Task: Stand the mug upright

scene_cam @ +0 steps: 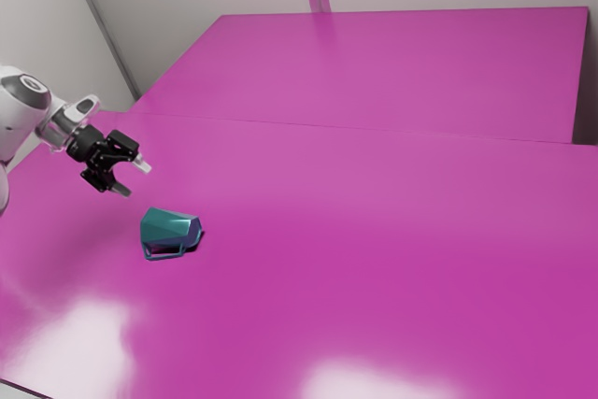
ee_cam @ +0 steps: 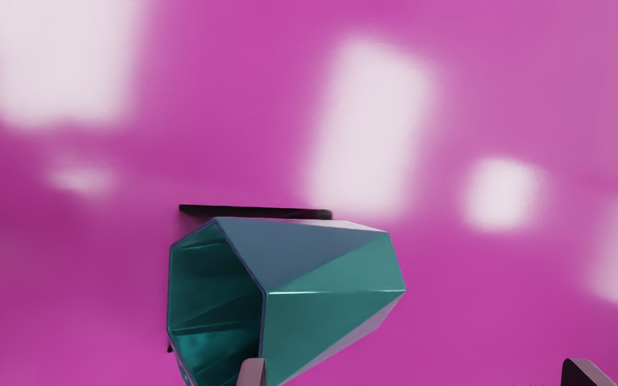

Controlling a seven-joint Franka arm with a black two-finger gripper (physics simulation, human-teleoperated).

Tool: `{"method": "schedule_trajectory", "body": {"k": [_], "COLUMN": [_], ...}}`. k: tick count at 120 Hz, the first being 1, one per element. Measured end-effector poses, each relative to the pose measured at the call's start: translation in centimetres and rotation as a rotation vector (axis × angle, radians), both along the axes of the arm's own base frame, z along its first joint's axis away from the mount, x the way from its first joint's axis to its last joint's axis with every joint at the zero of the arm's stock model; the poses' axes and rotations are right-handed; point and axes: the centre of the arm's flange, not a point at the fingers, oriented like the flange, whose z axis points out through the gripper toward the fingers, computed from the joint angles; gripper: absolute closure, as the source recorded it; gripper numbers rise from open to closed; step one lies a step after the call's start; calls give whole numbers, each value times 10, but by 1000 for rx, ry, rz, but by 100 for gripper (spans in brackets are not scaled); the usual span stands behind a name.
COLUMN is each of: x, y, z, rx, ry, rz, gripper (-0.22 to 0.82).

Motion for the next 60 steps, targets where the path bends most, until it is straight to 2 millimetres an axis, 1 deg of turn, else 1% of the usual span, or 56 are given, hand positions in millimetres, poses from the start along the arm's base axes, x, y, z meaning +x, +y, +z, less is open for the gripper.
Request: {"method": "schedule_trajectory", "body": {"k": [9,19,49,60], "x": [-11,-19,-27,-30], "y": [1,4,0,-2], "z": [-21,-38,-66,-73], "rx": [-15,-31,-78,-90], "ry": [1,-13,-74,-85], "rz": [10,37,81,79], "gripper": [0,0,0,0]}}
